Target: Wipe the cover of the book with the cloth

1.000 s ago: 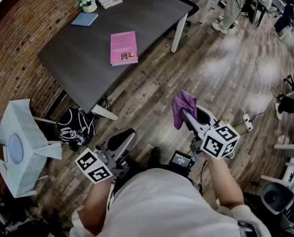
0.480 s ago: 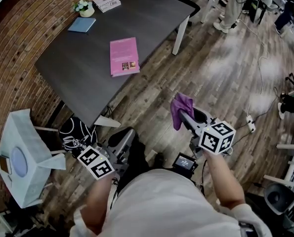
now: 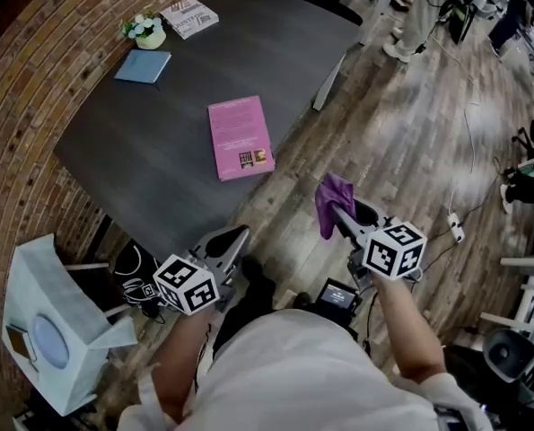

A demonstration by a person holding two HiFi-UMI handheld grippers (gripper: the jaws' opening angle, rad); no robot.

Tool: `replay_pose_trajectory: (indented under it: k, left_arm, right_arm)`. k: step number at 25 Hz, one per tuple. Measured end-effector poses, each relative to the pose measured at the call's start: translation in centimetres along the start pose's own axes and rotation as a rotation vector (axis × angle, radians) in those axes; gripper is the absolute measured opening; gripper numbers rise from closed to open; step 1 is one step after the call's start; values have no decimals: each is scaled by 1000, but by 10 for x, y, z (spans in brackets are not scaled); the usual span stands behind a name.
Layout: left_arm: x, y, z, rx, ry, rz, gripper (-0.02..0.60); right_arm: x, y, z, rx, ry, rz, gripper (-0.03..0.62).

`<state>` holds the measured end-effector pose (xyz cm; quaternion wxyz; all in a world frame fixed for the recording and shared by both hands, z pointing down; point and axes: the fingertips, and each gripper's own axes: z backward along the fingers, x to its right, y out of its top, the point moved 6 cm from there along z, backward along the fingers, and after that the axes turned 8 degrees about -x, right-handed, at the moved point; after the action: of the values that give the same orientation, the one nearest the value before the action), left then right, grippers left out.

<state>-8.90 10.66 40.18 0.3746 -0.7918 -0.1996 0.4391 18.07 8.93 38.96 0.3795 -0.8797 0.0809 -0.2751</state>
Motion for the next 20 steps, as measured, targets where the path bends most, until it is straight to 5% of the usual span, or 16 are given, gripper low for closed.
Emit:
replay_pose_trajectory:
  k: [12,20]
  left_arm:
    - [-88,27,-33,-132,15,13,9]
    - [-129,36,-85,-229,147,14,9]
  right_arm:
    - [7,58,-83,-43,-51,62,137]
    - [53,98,-158,-142,15,129,137]
